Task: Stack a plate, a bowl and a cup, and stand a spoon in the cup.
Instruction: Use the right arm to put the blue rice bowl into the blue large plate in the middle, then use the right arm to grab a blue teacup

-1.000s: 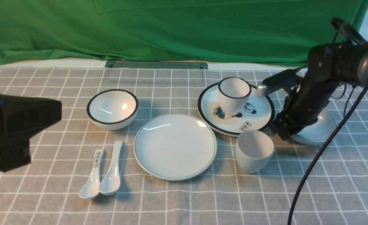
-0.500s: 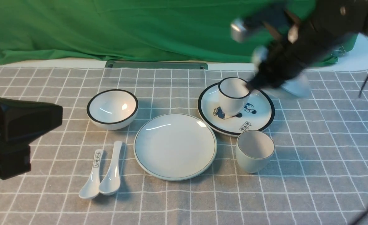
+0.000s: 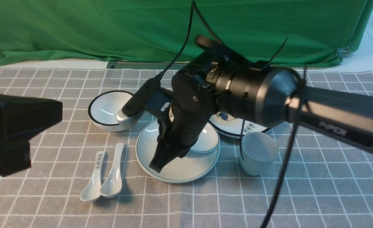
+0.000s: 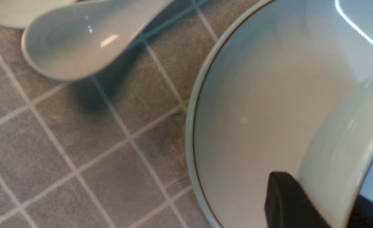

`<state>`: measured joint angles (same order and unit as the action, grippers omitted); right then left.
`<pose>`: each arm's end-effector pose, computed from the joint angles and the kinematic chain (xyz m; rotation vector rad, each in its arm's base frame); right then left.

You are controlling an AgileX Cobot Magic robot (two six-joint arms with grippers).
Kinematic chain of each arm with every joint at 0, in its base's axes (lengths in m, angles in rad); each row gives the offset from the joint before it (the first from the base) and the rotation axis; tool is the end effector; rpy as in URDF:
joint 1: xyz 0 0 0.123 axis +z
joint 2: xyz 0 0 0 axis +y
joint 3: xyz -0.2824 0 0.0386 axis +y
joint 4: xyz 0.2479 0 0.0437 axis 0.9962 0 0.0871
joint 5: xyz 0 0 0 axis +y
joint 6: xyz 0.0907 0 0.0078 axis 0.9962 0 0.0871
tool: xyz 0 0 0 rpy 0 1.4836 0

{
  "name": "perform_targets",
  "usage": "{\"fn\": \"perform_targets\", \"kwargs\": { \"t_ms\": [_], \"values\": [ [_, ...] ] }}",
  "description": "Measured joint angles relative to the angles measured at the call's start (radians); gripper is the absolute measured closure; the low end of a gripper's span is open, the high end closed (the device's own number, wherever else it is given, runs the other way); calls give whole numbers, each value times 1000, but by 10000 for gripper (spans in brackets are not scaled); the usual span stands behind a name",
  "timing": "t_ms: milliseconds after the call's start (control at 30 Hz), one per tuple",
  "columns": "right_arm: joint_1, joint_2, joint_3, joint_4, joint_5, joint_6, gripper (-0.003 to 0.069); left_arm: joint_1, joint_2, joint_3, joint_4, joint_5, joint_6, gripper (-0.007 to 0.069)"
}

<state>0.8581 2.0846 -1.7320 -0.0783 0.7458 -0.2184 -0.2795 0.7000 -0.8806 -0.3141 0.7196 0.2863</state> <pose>0.3099 0.3512 0.2283 -1.3720 2.1914 0.1480 0.1160 -0.0526 0.3849 0.4557 1.9533 -0.3541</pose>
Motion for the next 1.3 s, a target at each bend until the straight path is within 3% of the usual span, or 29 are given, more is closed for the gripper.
{"fn": "perform_targets", "kwargs": {
  "t_ms": [567,767,800,933,1033,1167,1300],
  "values": [
    [2,88,-43,-36,-9,0,542,0,0,0,-6,0,0,615],
    [9,105,-43,-29,4,23,277,0,0,0,-8,0,0,615],
    [14,105,-43,-29,4,30,184,0,0,0,-8,0,0,615],
    [17,87,-67,-29,28,50,69,0,0,0,-10,4,0,615],
    [17,38,-109,-29,96,53,110,0,0,0,-11,4,0,615],
    [11,-132,-130,-46,292,45,306,0,0,0,-11,12,0,615],
    [-37,-257,-44,-48,382,56,363,0,0,0,-11,16,6,615]
  ]
}}
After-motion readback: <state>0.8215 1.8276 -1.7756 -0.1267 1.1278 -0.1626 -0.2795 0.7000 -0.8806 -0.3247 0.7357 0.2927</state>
